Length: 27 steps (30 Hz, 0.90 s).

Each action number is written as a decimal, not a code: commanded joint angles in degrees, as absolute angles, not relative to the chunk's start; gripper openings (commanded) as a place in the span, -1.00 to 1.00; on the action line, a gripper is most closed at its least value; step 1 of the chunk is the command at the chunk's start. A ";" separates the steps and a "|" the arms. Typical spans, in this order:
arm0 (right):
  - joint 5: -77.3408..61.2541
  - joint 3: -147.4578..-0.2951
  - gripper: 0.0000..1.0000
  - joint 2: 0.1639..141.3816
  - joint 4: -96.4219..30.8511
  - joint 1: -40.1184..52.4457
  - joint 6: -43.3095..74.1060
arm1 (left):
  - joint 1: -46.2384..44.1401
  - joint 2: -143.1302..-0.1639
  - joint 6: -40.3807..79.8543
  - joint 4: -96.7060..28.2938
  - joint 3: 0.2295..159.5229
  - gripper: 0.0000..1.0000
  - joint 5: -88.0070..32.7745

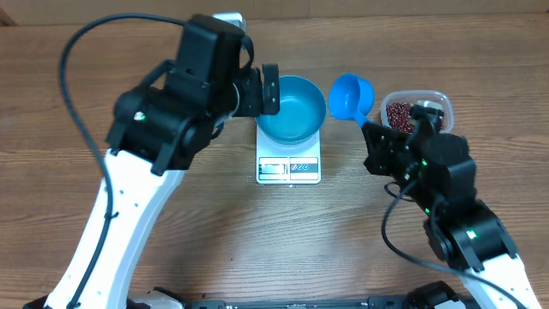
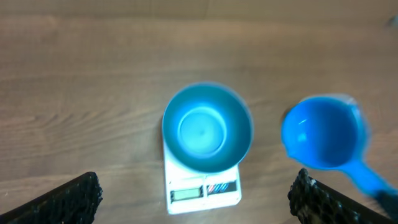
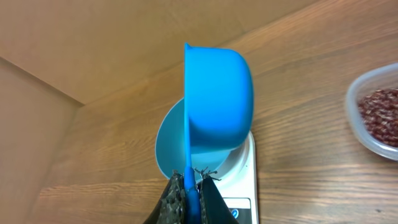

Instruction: Scoop item into bowl and weigh 150g on scale

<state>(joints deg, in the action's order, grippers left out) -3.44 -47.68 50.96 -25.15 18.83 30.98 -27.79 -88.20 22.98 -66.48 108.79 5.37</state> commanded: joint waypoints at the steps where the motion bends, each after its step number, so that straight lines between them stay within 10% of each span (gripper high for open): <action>1: -1.34 -49.67 -0.93 46.24 -27.62 18.61 30.02 | -28.56 -88.75 19.38 -65.17 103.96 0.99 6.35; 17: 11.97 -49.63 -0.93 38.09 -42.46 18.61 26.48 | -31.97 -88.75 16.27 -60.80 88.97 0.92 5.37; 20: 14.17 -49.63 -0.93 38.09 -43.27 18.61 26.50 | -33.85 -88.75 16.69 -60.62 88.23 0.49 7.11; 23: 15.35 -49.63 -0.93 38.11 -43.40 18.55 26.50 | -35.22 -88.77 21.69 -60.25 87.07 -0.91 8.51; 27: 19.55 -49.63 -0.92 38.09 -43.40 18.55 26.48 | -35.31 -89.03 26.63 -57.67 83.59 -0.92 5.80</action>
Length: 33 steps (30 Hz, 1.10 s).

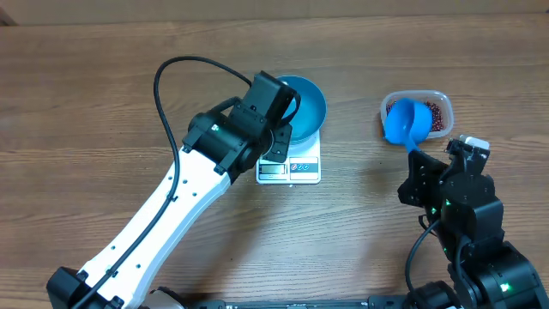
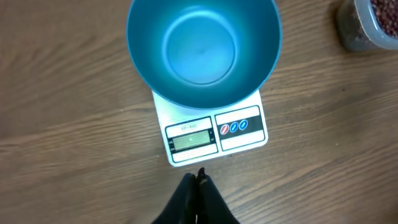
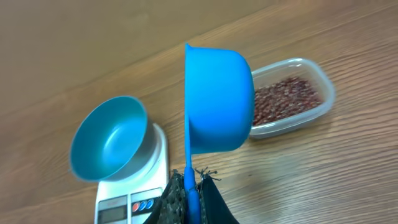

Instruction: Scoop item into bowl and weigh 150g on scale

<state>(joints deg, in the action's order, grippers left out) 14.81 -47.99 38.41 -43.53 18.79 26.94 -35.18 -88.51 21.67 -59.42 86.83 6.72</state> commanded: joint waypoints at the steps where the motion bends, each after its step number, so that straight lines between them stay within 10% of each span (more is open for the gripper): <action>1: 19.77 -49.63 -0.92 38.11 -43.40 18.55 26.48 | -35.31 -89.17 26.63 -56.71 82.46 -0.92 4.47; 33: 15.38 -53.78 -0.93 44.56 -34.65 9.56 19.38 | -45.52 -103.85 5.08 -38.46 73.65 -0.92 16.64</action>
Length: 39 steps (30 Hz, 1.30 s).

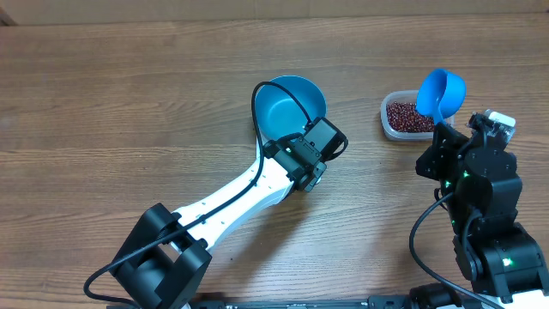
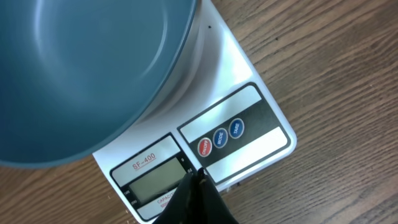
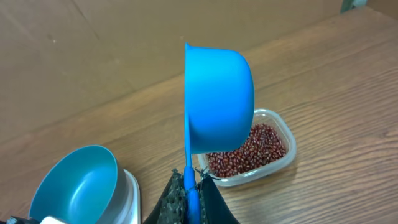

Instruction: Scoop item into bowl and weigh 150g on scale

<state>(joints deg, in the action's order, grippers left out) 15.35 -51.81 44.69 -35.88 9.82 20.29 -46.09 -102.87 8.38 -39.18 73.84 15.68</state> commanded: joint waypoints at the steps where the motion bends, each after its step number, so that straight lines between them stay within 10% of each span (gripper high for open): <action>1: 15.38 -53.78 -0.93 44.56 -34.20 9.56 19.38 | -45.32 -104.01 3.95 -37.89 73.65 -0.92 16.53; 39: 15.33 -53.78 -0.93 44.56 -31.59 9.56 17.52 | -43.55 -111.33 -6.31 -33.74 71.99 -0.91 11.81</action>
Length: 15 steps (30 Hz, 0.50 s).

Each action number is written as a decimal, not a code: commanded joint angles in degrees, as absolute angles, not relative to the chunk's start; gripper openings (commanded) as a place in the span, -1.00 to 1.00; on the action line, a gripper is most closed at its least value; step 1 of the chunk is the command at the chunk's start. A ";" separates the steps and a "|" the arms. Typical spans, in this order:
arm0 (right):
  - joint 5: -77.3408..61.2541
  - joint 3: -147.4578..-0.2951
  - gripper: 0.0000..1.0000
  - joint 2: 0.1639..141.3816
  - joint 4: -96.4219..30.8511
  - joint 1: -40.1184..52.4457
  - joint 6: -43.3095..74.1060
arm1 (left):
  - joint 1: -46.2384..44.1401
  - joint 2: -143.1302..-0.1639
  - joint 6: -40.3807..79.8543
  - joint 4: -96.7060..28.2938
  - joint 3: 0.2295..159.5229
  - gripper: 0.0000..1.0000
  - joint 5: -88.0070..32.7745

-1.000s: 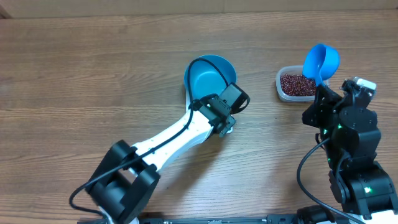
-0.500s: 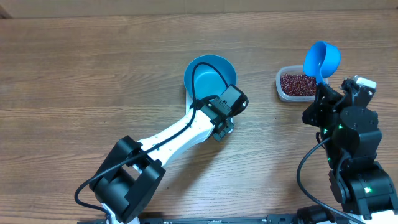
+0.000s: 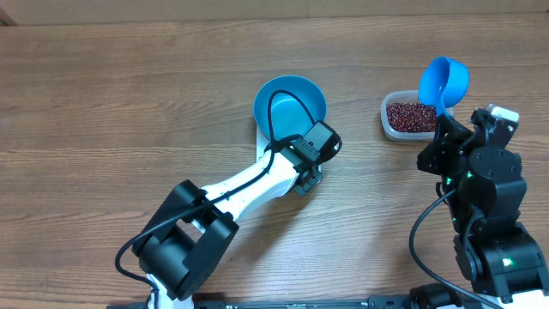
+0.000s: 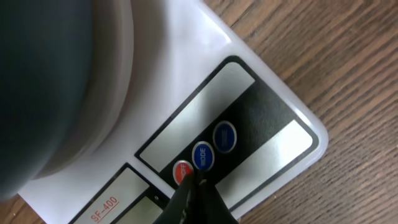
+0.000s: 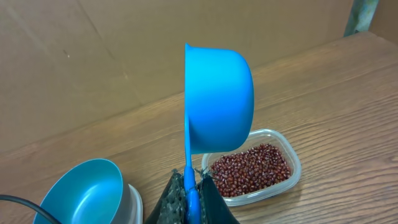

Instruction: Scoop item into bowl and weigh 150g on scale

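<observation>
An empty blue bowl (image 3: pixel 290 103) sits on the white scale (image 4: pixel 205 93), whose front panel is mostly hidden under my left arm in the overhead view. My left gripper (image 4: pixel 194 182) is shut, its tip on the scale's red button (image 4: pixel 182 171), beside the two blue buttons (image 4: pixel 213 146). My right gripper (image 5: pixel 191 180) is shut on the handle of the blue scoop (image 5: pixel 216 99), held upright and empty above the clear tub of red beans (image 5: pixel 252 169). In the overhead view the blue scoop (image 3: pixel 443 83) hangs just right of the tub of red beans (image 3: pixel 411 115).
The brown wooden table (image 3: pixel 129 112) runs to all sides. A brown cardboard wall (image 5: pixel 93 56) stands behind it. My left arm's black cable (image 3: pixel 276 120) loops over the bowl's rim.
My left gripper has come down closer to the scale panel, its shut tip now on the red button. The right gripper with the scoop has barely shifted above the beans.
At first my left gripper was open high above the bowl and scale while the right held the scoop near the bowl. Then the left was shut above the scale's front and the scoop was over the beans. The left has since dropped onto the button panel.
</observation>
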<state>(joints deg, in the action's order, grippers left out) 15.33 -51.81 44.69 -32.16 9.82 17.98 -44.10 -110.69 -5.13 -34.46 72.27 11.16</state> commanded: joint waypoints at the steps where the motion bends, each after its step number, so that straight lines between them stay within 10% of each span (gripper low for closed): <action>1: 15.33 -53.78 -0.93 44.56 -31.59 9.56 17.52 | -43.53 -111.33 -6.09 -33.58 71.99 -0.92 12.49; 15: 15.33 -53.78 -0.93 44.56 -31.70 9.56 17.52 | -43.42 -111.33 -6.17 -33.06 70.74 -0.92 14.28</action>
